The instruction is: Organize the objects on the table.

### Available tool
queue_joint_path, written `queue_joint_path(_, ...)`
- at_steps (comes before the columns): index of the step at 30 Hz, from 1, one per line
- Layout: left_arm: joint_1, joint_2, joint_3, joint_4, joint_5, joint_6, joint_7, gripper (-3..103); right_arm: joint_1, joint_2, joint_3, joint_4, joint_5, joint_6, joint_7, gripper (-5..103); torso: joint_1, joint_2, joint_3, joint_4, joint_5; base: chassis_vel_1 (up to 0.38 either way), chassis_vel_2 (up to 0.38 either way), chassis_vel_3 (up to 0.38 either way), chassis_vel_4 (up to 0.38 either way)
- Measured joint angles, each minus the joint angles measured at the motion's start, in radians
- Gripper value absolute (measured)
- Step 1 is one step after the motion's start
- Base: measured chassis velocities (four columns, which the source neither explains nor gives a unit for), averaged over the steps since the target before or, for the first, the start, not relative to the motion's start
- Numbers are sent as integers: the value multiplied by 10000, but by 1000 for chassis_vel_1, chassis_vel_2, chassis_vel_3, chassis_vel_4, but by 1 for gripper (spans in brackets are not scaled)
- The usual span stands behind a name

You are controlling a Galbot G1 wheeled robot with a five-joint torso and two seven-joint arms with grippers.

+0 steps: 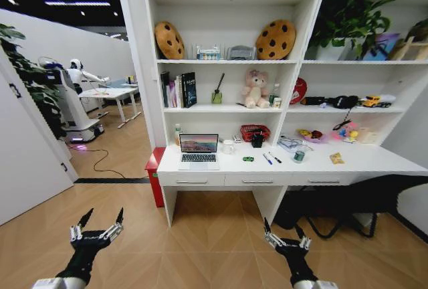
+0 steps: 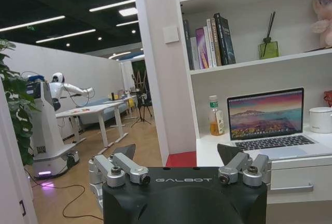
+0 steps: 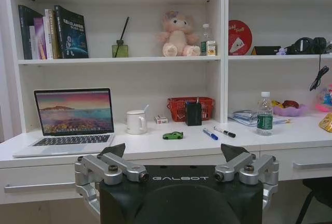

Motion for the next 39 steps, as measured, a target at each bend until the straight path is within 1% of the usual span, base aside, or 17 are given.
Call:
queue_joint_path(5,0,-17,36,0,-35,-97,-141,90,33,-12,-17,-69,5,82,76,100,-2,1,-1,1,1,-49,55,46,-55)
queue_joint_path(9,6,-12,43,3,-33,-109,-151,90,35,-16,-47,-82,5,96,79,100,-2,1,-1,-2,-1,-124,123,124,-132)
queue_joint_path(11,11,-8,58,12,-25,-110,-150,90,41,-20,-51,-90,5,98,83,100,0,0,1,1,1,-154,169,196,-180)
queue_joint_path(20,19,30,111,54,-12,-132,-152,90,34,-62,-70,-98,5,118,94,100,1,-1,1,-2,0,-235,253,248,-256)
queue_joint_path(26,22,57,131,92,13,-135,-149,90,32,-107,-78,-102,8,126,101,100,0,0,0,1,1,-327,323,313,-334)
queue_joint_path(27,22,65,134,100,16,-135,-145,90,29,-133,-76,-105,47,194,12,100,1,-1,1,-3,-1,-363,369,413,-352)
queue_joint_path(30,22,67,127,122,20,-135,-135,90,66,-179,-82,-96,127,371,-110,100,3,-1,1,-2,-2,-369,366,393,-362)
queue_joint_path(31,21,65,86,123,21,-135,-133,90,130,-200,-75,-138,150,568,-119,100,8,-5,3,4,6,-335,325,347,-375)
queue_joint_path(32,21,65,86,123,21,-135,-133,90,130,-200,-75,-138,150,568,-119,100,8,-5,3,4,6,-335,325,347,-375)
queue_joint_path(33,16,80,64,125,17,-135,-133,90,156,-202,-67,-160,158,657,-119,100,7,-3,2,-3,-6,-347,325,322,-304)
queue_joint_path(34,10,95,52,127,8,-135,-135,90,162,-206,-62,-164,160,691,-121,100,9,-4,2,-1,-9,-347,278,322,-304)
queue_joint_path(35,-17,151,42,128,-28,-120,-207,90,165,-225,-62,-169,163,721,-150,100,16,-7,5,2,4,-279,278,189,-235)
queue_joint_path(36,-59,214,32,133,-46,-99,-338,90,161,-253,-69,-169,164,746,-209,100,16,-8,5,8,5,-176,246,189,-35)
queue_joint_path(37,-59,214,32,133,-46,-99,-338,90,161,-253,-69,-169,164,746,-209,100,16,-8,5,8,5,-176,246,189,-35)
queue_joint_path(38,-87,261,23,138,-49,-98,-414,90,154,-269,-79,-169,163,754,-251,100,16,-7,5,5,4,-176,126,56,-35)
queue_joint_path(39,-129,346,3,160,-49,-122,-523,88,128,-292,-97,-169,154,759,-316,100,14,-6,3,-6,-4,-139,126,-25,-46)
